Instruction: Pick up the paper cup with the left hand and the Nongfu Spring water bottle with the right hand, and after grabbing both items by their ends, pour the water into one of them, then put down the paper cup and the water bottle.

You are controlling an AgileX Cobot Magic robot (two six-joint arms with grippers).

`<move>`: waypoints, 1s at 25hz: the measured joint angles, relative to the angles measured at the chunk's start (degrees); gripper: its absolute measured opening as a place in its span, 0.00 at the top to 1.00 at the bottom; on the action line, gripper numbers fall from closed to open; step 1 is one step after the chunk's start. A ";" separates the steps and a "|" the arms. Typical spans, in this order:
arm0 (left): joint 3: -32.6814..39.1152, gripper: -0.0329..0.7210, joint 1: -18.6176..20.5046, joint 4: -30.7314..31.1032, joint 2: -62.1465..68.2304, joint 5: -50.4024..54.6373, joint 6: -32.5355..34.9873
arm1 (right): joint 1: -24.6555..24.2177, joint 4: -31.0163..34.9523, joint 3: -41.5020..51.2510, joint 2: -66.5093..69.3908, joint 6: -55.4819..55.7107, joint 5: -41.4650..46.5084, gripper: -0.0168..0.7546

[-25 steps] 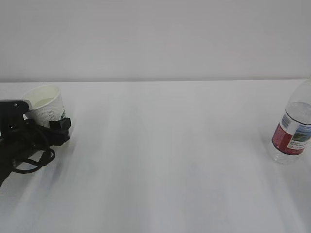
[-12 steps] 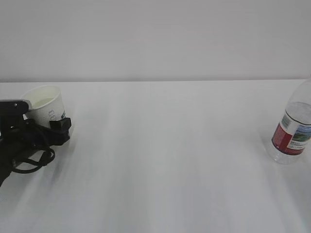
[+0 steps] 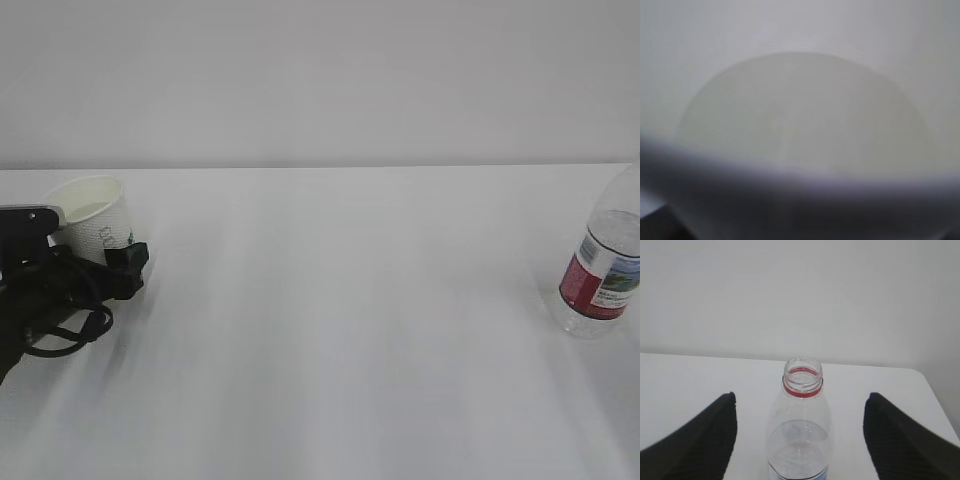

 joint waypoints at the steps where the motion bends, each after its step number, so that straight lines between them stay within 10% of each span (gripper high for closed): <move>1: 0.00 0.19 0.00 0.00 0.00 0.00 0.00 | 0.00 0.00 0.00 0.00 0.00 0.00 0.21; 25: 0.00 0.04 0.00 0.00 0.00 -1.57 -2.86 | 0.00 0.00 0.00 0.00 -0.10 -0.10 0.21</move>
